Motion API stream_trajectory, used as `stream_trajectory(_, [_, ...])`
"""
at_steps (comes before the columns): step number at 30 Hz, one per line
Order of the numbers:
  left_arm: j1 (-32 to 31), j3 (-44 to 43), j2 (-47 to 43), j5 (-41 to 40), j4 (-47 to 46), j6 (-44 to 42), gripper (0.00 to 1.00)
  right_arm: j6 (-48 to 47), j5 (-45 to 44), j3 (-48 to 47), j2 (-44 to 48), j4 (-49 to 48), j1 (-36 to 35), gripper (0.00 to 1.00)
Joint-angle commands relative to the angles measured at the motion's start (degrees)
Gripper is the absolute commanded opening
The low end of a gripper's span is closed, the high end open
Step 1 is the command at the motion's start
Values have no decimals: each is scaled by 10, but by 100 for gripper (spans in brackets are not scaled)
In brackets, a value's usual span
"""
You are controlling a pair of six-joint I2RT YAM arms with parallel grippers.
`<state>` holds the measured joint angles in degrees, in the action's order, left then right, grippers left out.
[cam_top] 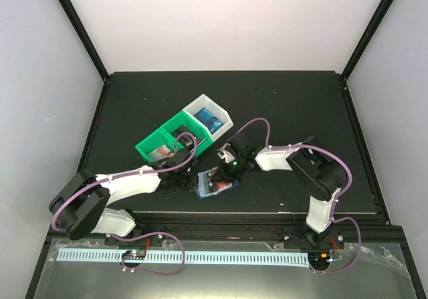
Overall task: Put the credit cards into the card holder
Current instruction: Insert the credit card into the card holder.
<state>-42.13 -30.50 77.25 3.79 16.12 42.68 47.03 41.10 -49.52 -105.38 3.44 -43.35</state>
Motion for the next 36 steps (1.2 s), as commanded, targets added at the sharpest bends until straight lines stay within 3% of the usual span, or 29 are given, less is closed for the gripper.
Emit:
stream_trajectory(1, [-10,8,14,16,-11,4,7,-8,-36,-16,-46,44,-5,1])
stream_trajectory(10, [-10,8,15,19,-13,2,7,-22,-34,-37,-57,43,-6,6])
stream_trajectory(22, [-10,9,10,19,-14,-1,7,-67,-129,-38,11,125,-10,38])
stream_trajectory(29, [-10,10,11,19,-14,-2,7,-70,-197,-43,34,173,-23,51])
stream_trajectory(36, [-10,9,14,26,-20,-4,7,-89,-218,-74,24,201,-43,49])
